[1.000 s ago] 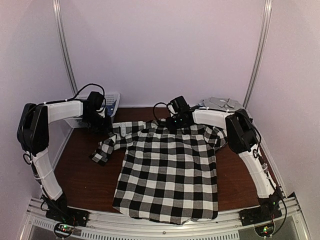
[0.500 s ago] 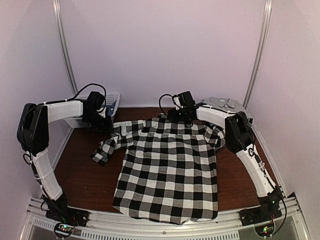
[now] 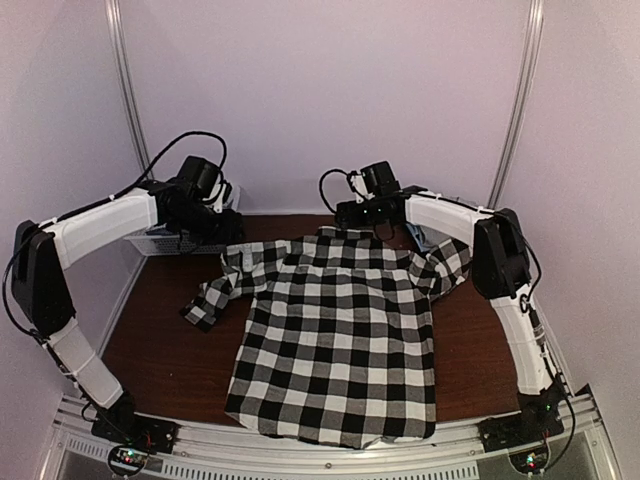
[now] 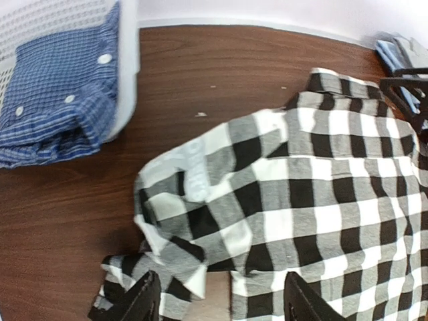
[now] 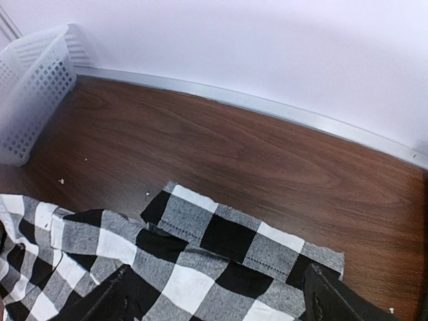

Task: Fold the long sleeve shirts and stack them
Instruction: Flatten out the square-folded shirt at the center of the board.

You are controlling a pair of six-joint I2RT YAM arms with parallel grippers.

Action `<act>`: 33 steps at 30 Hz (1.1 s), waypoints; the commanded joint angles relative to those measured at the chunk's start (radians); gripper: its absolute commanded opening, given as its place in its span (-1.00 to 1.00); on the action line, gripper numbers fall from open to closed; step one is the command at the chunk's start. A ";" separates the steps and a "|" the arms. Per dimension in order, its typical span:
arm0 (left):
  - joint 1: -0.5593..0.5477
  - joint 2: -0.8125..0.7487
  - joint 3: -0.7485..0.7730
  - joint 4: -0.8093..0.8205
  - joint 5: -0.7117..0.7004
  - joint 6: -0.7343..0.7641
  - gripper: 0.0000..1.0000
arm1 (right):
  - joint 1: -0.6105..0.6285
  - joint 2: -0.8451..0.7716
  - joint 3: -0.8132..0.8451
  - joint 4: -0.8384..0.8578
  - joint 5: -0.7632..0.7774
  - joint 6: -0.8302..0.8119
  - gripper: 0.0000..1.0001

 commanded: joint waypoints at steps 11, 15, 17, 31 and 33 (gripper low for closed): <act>-0.198 0.298 0.088 0.160 0.040 -0.072 0.07 | 0.005 -0.110 -0.282 0.050 0.048 0.029 0.20; -0.197 0.363 0.092 0.166 0.014 -0.066 0.06 | -0.013 -0.029 -0.210 0.006 0.044 0.027 0.17; -0.196 0.380 0.080 0.165 -0.024 -0.067 0.06 | -0.018 0.006 -0.178 -0.010 0.044 0.023 0.17; -0.170 0.319 -0.158 0.159 -0.102 -0.115 0.02 | 0.016 0.126 -0.041 -0.068 -0.006 0.032 0.44; -0.161 0.292 -0.194 0.154 -0.105 -0.120 0.03 | 0.032 0.115 -0.046 -0.080 0.013 0.034 0.46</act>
